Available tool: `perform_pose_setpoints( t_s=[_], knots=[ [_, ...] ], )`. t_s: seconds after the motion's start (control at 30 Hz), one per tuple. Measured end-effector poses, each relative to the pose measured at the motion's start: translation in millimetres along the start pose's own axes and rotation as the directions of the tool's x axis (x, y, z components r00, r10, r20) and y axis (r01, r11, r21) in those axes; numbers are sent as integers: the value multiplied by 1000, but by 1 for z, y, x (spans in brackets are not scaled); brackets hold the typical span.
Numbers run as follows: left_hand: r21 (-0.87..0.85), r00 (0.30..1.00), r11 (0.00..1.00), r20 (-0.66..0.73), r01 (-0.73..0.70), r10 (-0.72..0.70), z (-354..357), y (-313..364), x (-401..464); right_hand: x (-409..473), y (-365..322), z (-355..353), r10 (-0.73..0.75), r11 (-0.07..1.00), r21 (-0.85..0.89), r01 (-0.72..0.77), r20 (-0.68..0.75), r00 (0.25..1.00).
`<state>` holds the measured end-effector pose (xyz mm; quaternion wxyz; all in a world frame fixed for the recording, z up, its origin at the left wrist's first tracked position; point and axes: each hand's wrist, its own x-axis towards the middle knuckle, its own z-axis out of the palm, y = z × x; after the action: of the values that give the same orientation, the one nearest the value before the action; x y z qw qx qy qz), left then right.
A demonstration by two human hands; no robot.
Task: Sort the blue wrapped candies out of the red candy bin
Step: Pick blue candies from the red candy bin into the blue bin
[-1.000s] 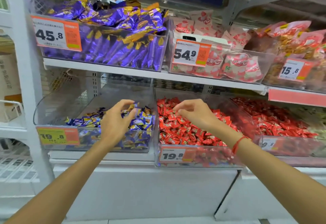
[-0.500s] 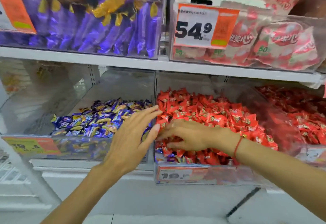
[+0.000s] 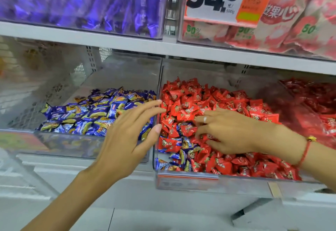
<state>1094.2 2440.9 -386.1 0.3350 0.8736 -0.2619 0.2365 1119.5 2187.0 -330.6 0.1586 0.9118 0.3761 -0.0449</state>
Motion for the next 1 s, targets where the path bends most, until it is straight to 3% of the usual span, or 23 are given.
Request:
perform_pose_setpoints(
  t_s=[0.17,0.27,0.37,0.43,0.5,0.6,0.73,0.87,1.0],
  knots=[
    [-5,1000,1000,30,9,-9,-1,0,-1,-6,-4,-11,42,999,32,-41,-21,999],
    [-7,1000,1000,23,11,-11,0,1,0,17,-21,-9,-24,943,325,66,-132,991],
    [-16,1000,1000,27,16,-15,0,1,-1,44,-41,-1,-93,816,575,59,30,995],
    [-31,999,999,32,24,-23,-1,1,-1,60,-51,5,-146,839,544,29,174,974],
    [-39,999,999,28,27,-26,-1,1,-1,70,-57,9,-148,873,487,17,232,961],
    [-74,999,997,9,35,-35,0,3,-2,73,-58,11,-89,900,435,-3,191,977],
    [-202,997,978,-40,58,-68,-4,7,-1,60,-47,14,34,883,468,-37,15,999],
    [-209,989,976,-118,61,-88,-14,15,6,32,-29,2,228,686,722,-93,-92,969],
    [-158,985,983,-129,92,-112,-22,28,11,11,-29,-27,401,133,990,-56,-2,916]
  ],
)
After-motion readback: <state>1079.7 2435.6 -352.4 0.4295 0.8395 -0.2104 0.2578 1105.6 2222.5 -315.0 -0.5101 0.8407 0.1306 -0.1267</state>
